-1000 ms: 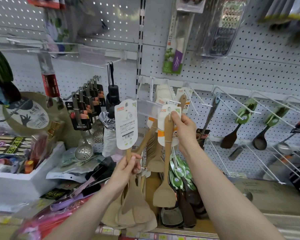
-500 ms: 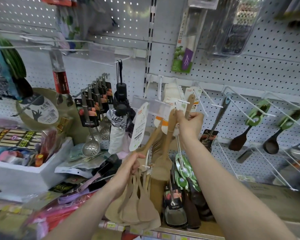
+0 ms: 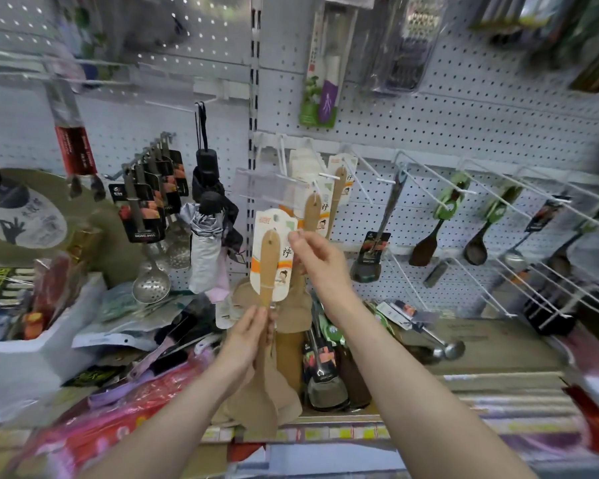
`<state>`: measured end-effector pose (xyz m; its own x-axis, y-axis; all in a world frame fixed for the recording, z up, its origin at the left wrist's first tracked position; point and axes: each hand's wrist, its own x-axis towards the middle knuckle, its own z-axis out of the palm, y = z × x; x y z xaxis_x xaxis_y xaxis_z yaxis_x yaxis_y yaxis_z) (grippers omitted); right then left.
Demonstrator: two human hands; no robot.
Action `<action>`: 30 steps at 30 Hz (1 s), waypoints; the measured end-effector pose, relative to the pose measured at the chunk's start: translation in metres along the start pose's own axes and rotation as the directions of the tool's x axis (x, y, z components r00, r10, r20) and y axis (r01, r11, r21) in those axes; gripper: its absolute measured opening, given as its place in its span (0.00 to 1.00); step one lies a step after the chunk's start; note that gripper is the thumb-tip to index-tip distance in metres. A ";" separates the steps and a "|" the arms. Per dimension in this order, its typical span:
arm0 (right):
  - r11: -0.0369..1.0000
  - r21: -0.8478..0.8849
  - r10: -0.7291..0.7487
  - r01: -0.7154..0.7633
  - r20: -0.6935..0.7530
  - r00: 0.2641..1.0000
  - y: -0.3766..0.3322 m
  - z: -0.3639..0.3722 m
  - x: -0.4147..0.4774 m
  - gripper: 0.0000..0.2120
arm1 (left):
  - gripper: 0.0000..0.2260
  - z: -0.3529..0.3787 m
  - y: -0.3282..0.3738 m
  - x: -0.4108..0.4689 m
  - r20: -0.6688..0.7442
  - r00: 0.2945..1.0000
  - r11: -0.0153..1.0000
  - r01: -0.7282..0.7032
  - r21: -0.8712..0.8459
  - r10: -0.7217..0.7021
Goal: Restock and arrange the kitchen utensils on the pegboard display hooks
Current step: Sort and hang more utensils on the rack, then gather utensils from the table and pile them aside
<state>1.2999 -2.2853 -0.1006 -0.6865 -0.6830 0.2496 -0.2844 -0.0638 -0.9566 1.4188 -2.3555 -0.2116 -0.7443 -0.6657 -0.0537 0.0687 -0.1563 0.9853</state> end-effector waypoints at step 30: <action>1.000 0.015 -0.003 0.007 -0.277 0.961 0.011 -0.039 0.106 0.11 | 0.14 0.036 0.018 0.078 0.111 0.990 0.971 -0.108 0.215 0.086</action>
<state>1.1979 -2.3301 -0.0791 -0.8441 -0.4547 0.2841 -0.2790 -0.0799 -0.9569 1.3375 -2.3838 -0.1925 -0.8048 -0.5915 0.0492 0.0041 0.0773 0.9970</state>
